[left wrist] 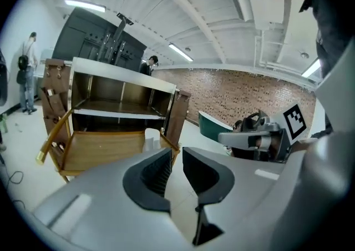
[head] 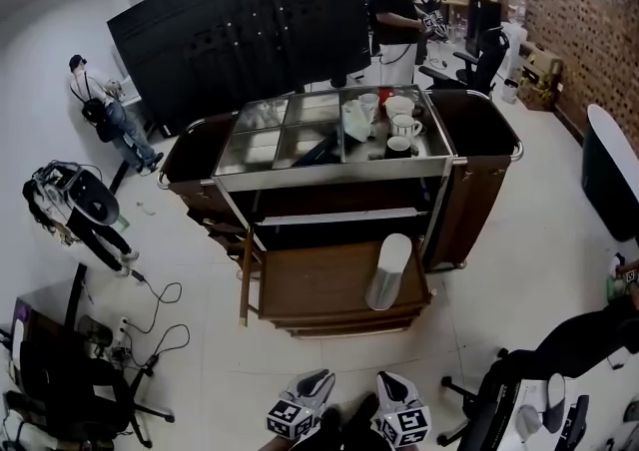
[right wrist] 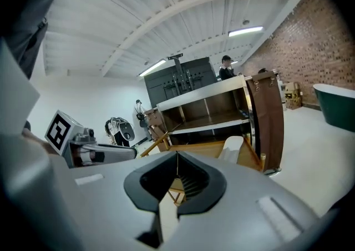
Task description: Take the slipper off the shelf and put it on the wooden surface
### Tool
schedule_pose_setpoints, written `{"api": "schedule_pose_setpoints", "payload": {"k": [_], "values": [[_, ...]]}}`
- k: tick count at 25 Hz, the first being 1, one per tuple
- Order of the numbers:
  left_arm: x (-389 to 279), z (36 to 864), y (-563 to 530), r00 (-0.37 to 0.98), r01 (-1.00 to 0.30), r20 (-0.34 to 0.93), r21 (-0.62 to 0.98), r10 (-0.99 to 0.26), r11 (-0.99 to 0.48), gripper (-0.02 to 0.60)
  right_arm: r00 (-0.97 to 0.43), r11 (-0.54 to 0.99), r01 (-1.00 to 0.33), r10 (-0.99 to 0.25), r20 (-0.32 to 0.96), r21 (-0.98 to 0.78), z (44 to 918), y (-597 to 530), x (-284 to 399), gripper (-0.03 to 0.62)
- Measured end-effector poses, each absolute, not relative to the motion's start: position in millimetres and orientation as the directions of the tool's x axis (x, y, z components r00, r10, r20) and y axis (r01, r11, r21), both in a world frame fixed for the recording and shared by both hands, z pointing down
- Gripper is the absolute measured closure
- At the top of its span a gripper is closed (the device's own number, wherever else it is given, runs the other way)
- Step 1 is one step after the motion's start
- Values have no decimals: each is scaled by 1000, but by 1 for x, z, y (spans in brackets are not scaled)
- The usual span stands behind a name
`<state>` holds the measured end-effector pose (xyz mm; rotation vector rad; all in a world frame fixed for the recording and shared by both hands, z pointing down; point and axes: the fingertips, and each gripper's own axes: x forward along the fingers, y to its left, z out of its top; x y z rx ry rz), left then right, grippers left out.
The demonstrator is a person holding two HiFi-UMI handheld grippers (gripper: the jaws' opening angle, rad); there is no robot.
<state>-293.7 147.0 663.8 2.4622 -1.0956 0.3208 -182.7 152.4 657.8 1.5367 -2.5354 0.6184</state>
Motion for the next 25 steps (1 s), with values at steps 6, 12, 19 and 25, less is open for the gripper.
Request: {"api": "schedule_pose_setpoints", "payload": {"k": [6, 12, 19, 25], "values": [[-317, 641, 182, 655, -755, 327, 276, -681, -595, 505, -458, 415, -888, -840, 292, -198, 642, 187, -200, 594], [-337, 638, 234, 627, -777, 305, 319, -717, -543, 505, -414, 387, -910, -858, 304, -149, 624, 250, -216, 594], [-330, 639, 297, 682, -728, 285, 356, -674, -587, 507, -407, 394, -913, -855, 323, -107, 620, 315, -251, 594], [-341, 619, 310, 683, -726, 232, 317, -692, -610, 506, -447, 459, -887, -835, 321, -42, 610, 330, -278, 594]]}}
